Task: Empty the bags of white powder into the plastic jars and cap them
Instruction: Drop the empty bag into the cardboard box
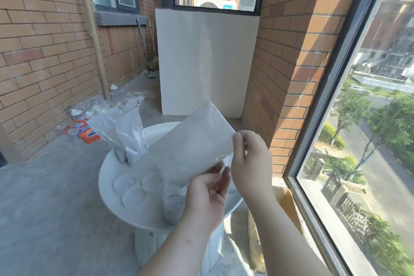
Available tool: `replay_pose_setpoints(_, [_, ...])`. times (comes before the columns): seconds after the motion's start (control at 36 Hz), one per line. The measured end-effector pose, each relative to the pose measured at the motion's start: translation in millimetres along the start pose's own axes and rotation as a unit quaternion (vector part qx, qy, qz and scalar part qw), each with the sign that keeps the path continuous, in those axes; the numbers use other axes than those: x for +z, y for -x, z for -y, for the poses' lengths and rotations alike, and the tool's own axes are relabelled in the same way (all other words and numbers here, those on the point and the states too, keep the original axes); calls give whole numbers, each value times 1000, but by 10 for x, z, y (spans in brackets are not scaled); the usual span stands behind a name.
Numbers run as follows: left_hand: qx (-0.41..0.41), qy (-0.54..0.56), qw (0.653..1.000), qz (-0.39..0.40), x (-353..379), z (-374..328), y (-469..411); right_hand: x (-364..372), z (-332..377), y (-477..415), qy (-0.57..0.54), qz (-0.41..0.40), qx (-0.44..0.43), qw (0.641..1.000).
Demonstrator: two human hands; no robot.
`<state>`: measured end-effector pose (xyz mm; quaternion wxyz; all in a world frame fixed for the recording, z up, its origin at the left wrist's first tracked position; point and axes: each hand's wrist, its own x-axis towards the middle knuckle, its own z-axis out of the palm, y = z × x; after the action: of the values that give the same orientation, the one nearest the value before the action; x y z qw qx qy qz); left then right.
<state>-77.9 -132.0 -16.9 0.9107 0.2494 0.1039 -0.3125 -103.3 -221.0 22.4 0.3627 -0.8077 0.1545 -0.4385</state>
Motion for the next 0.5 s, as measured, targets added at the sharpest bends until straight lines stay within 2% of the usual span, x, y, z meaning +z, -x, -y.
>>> replay_pose_setpoints(0.08, [33,-31,999,7,42,-19,-37,-47,-135,11,-80,-12,103,991])
replay_pose_setpoints(0.19, [71,-68,995,3,147,-72,-80,-117,-328,1,-171,-60,231,956])
replay_pose_setpoints(0.36, [128,-115,985,8,297,1,-146,-266,-656,32,-209,-65,344,913])
replay_pose_setpoints(0.44, [148,-180,972,-10,386,157,-183,-400,-854,86,-243,-76,414,874])
replay_pose_setpoints(0.5, [173,-259,950,-11,444,299,-226,-493,-995,122,-285,-92,445,844])
